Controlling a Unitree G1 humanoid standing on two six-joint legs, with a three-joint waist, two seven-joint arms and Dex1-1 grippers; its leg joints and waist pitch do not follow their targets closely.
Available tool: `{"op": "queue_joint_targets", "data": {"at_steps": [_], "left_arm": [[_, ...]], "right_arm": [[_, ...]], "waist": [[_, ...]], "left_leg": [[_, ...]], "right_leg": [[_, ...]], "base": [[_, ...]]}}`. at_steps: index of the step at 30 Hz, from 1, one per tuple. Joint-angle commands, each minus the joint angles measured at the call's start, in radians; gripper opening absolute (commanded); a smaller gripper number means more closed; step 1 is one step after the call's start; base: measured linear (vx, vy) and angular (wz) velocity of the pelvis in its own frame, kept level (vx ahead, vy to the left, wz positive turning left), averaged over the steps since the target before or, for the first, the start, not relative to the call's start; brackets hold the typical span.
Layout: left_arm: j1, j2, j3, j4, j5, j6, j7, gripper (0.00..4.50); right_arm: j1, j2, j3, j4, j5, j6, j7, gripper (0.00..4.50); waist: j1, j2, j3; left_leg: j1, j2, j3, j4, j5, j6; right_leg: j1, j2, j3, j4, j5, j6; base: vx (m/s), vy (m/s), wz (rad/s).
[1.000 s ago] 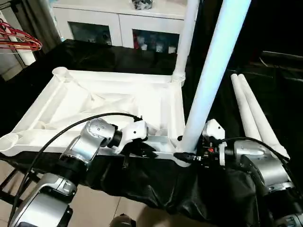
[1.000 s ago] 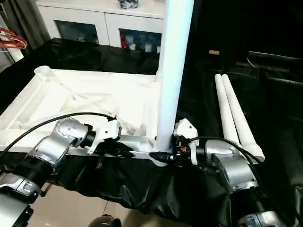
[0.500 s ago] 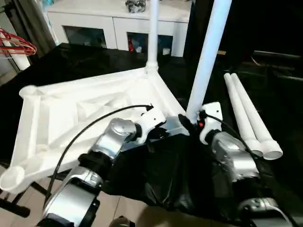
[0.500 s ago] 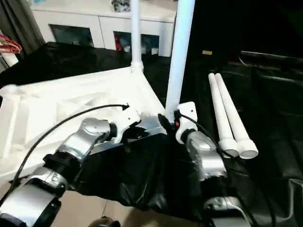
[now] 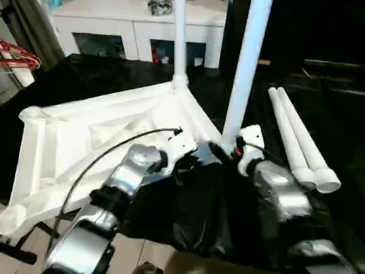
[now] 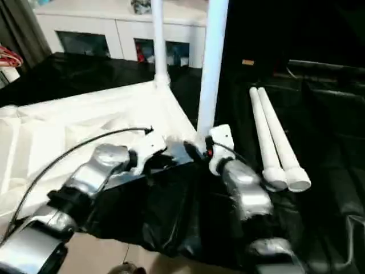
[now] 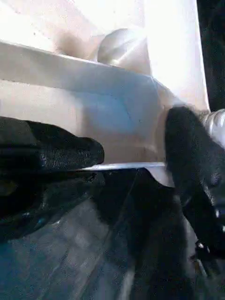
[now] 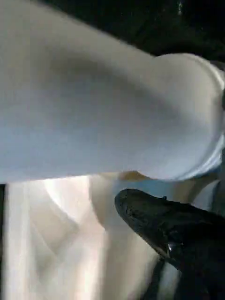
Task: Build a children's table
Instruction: Rotate leg to tighten
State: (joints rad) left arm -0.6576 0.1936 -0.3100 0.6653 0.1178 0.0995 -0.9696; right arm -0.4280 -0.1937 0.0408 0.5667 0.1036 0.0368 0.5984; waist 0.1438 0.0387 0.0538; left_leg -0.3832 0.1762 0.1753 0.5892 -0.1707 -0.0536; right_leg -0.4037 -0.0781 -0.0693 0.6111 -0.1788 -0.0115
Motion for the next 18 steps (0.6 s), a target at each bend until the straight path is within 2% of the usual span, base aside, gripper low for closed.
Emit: {"op": "queue_joint_targets", "data": {"at_steps": [1, 3, 7, 8, 9, 11, 17, 18], "left_arm": [[0.006, -0.006, -0.018, -0.045, -0.039, -0.050, -0.052, 0.00], [0.010, 0.014, -0.017, -0.052, -0.047, -0.055, -0.087, 0.00], [0.016, 0.064, -0.021, -0.063, -0.056, -0.056, -0.166, 0.00], [0.017, 0.071, -0.020, -0.066, -0.057, -0.053, -0.178, 0.00], [0.021, 0.091, -0.023, -0.074, -0.062, -0.057, -0.218, 0.00], [0.024, 0.108, -0.026, -0.081, -0.068, -0.064, -0.253, 0.00], [0.030, 0.173, -0.040, -0.089, -0.076, -0.084, -0.356, 0.00], [0.029, 0.181, -0.044, -0.088, -0.076, -0.086, -0.367, 0.00]], "right_arm": [[0.014, -0.005, 0.056, -0.026, 0.002, 0.008, 0.093, 3.98], [0.027, -0.037, 0.058, -0.059, 0.026, 0.012, 0.163, 3.98], [0.059, -0.115, 0.071, -0.137, 0.071, 0.042, 0.321, 3.98], [0.064, -0.129, 0.075, -0.148, 0.079, 0.047, 0.351, 3.98], [0.079, -0.163, 0.094, -0.180, 0.095, 0.060, 0.421, 3.98], [0.089, -0.189, 0.109, -0.203, 0.107, 0.070, 0.472, 3.98], [0.110, -0.248, 0.134, -0.265, 0.139, 0.119, 0.594, 3.98], [0.114, -0.255, 0.137, -0.274, 0.141, 0.119, 0.607, 3.81]], "waist": [[0.004, -0.013, -0.072], [0.004, -0.013, -0.070], [0.011, -0.011, -0.069], [0.009, -0.017, -0.068], [0.012, -0.013, -0.069], [0.014, -0.015, -0.067], [0.023, -0.015, -0.067], [0.025, -0.017, -0.068]], "left_leg": [[0.010, 0.055, -0.021, -0.069, -0.204, 0.062], [0.010, 0.055, -0.020, -0.068, -0.197, 0.073], [0.012, 0.060, -0.019, -0.069, -0.221, 0.079], [0.012, 0.060, -0.018, -0.069, -0.226, 0.080], [0.013, 0.060, -0.020, -0.069, -0.229, 0.078], [0.010, 0.060, -0.019, -0.069, -0.227, 0.080], [0.013, 0.062, -0.019, -0.069, -0.228, 0.076], [0.014, 0.063, -0.019, -0.069, -0.228, 0.074]], "right_leg": [[0.052, -0.084, 0.048, -0.073, -0.192, -0.200], [0.051, -0.084, 0.048, -0.075, -0.186, -0.210], [0.051, -0.081, 0.047, -0.075, -0.217, -0.205], [0.049, -0.081, 0.047, -0.075, -0.222, -0.207], [0.048, -0.083, 0.046, -0.076, -0.238, -0.207], [0.049, -0.084, 0.048, -0.078, -0.249, -0.206], [0.044, -0.084, 0.048, -0.078, -0.270, -0.205], [0.043, -0.084, 0.049, -0.078, -0.269, -0.204]], "base": [[0.000, 0.000, 0.00], [0.000, 0.000, 0.00], [0.000, 0.000, 0.00], [0.000, 0.000, 0.00], [0.000, 0.000, 0.00], [0.000, 0.000, 0.00], [0.000, 0.000, 0.00], [0.000, 0.000, 0.00]]}}
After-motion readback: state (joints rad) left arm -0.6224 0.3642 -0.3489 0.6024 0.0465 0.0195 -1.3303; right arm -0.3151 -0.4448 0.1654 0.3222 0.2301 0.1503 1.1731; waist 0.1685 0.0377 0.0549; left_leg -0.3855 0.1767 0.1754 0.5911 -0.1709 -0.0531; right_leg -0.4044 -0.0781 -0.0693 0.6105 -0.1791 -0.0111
